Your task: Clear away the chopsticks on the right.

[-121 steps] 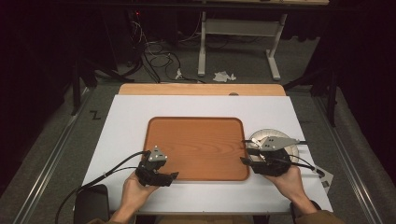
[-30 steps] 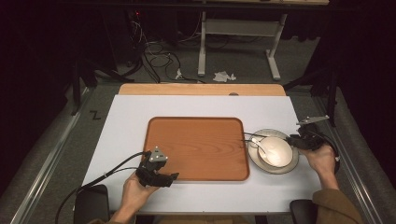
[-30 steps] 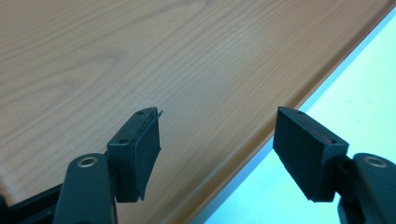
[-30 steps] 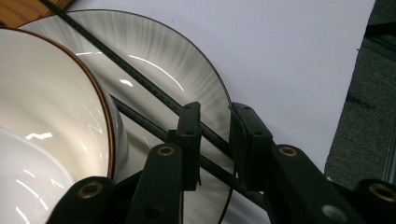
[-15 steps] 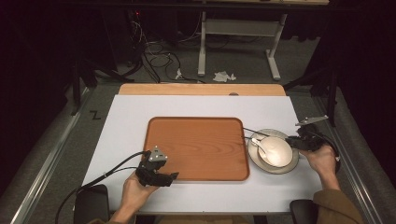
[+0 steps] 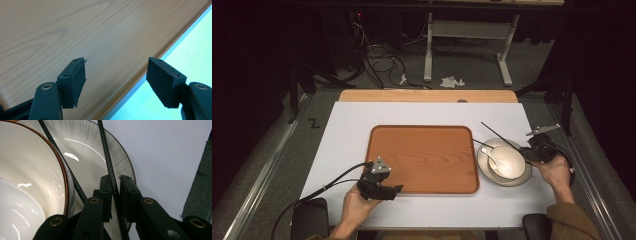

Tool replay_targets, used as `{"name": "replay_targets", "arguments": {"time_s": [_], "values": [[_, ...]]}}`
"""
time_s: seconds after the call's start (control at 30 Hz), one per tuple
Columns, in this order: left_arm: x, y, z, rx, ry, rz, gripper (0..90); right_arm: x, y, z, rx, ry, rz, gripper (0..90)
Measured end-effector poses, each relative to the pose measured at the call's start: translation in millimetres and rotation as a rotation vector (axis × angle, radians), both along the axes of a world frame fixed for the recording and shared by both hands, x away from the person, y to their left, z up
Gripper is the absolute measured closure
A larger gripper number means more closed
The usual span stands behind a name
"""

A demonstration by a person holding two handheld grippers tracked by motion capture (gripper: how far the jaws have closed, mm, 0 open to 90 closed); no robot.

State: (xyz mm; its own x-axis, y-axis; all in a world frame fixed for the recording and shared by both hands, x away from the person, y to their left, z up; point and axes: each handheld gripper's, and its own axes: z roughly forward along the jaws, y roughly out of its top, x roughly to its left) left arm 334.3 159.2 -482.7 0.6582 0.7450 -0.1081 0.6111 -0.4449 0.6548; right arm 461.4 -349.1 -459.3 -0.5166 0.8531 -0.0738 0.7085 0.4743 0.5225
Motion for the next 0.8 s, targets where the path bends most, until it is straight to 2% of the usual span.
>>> {"name": "replay_targets", "arguments": {"time_s": [0.17,0.4,0.53,0.67,0.8], "values": [[-0.2,0.0,0.1,0.0,0.0,-0.001,31.6,0.0,-0.6,-0.7,-0.001,-0.004,-0.003,85.2],[0.5,-0.3,-0.3,0.0,0.003,-0.003,31.6,-0.7,-1.4,-1.2,0.006,-0.011,-0.004,86.1],[-0.4,0.0,0.1,0.002,0.0,-0.002,31.6,-2.8,-2.1,1.8,0.007,-0.031,-0.008,86.5],[-0.1,0.0,0.1,-0.001,0.0,-0.001,31.6,-8.0,-1.1,11.9,0.035,-0.083,-0.002,86.6],[0.1,0.1,0.1,0.0,0.001,-0.003,31.6,-10.9,2.2,16.9,0.042,-0.098,0.006,86.6]]}}
